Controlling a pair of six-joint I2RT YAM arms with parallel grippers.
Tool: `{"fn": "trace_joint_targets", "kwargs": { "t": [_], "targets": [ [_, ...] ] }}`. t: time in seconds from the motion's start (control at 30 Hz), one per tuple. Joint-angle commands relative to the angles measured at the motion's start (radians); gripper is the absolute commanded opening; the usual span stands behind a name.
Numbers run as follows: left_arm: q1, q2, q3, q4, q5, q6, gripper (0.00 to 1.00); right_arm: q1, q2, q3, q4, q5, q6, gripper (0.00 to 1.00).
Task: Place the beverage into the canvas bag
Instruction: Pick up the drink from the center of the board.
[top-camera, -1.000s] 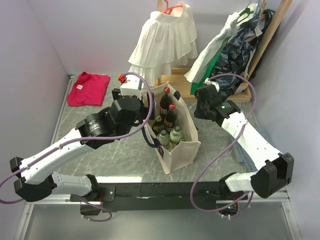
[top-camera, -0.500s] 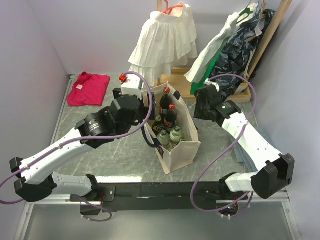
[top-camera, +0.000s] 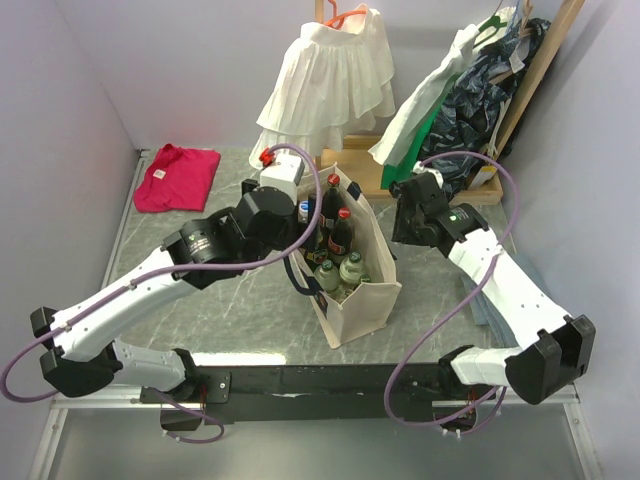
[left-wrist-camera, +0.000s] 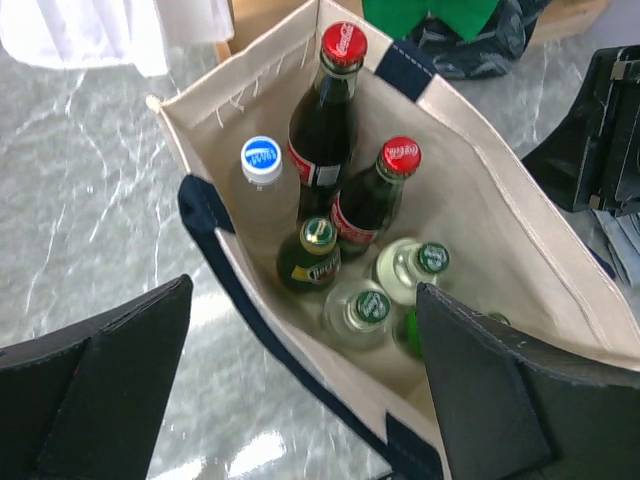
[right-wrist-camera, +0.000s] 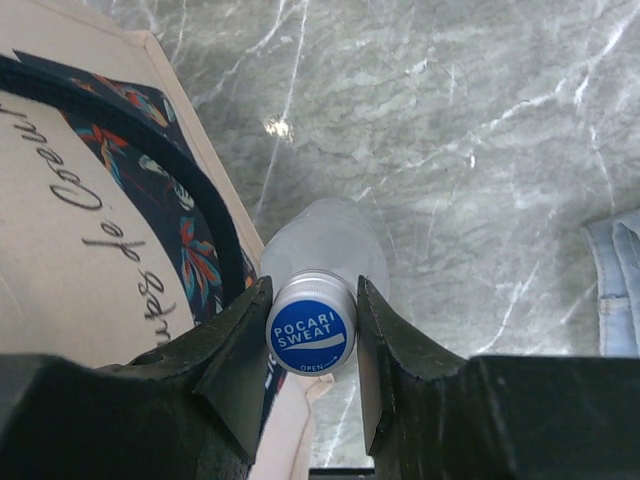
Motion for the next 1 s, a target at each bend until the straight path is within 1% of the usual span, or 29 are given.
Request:
{"fn": "trace_joint_targets", "kwargs": {
  "t": [0.0,0.03,0.13,0.17,0.27,0.33,0.37,0.4,0.47,0.67,0.83,0.97],
  "targets": [
    [0.002,0.005,0.121,-0.178,0.024,-0.072,0.98,-0.001,-0.088,0.071,0.045,0.036,-0.008,0.00],
    [0.003,0.007,0.125,-0.226,0.027,-0.095,0.97,-0.001,-0.091,0.071,0.042,0.039,-0.007,0.00],
    [0.002,-0.001,0.128,-0.262,0.045,-0.135,0.89,-0.001,-0.096,0.074,0.035,0.037,-0.004,0.00],
    [0.003,-0.006,0.110,-0.257,0.053,-0.143,0.85,0.000,-0.100,0.075,0.033,0.037,-0.004,0.00],
    [0.003,-0.029,0.057,-0.217,0.084,-0.168,0.78,-0.001,-0.108,0.081,0.024,0.040,-0.004,0.00],
    [0.003,-0.039,0.032,-0.200,0.096,-0.184,0.76,0.000,-0.114,0.091,0.015,0.043,-0.004,0.00],
    [0.002,-0.041,0.013,-0.193,0.108,-0.187,0.71,0.000,-0.117,0.095,0.012,0.046,-0.005,0.00],
    [0.003,-0.040,0.006,-0.194,0.113,-0.189,0.69,-0.001,-0.119,0.100,0.008,0.046,-0.007,0.00],
    [0.003,-0.039,-0.019,-0.199,0.111,-0.194,0.66,0.000,-0.122,0.109,-0.008,0.048,-0.007,0.00],
    [0.003,-0.041,-0.051,-0.167,0.121,-0.180,0.64,0.000,-0.134,0.135,-0.039,0.052,-0.005,0.00],
    [0.003,-0.046,-0.083,-0.137,0.124,-0.180,0.63,0.000,-0.146,0.154,-0.068,0.059,-0.005,0.00],
    [0.003,-0.047,-0.119,-0.128,0.131,-0.174,0.60,0.000,-0.154,0.170,-0.087,0.069,-0.005,0.00]
  ]
}}
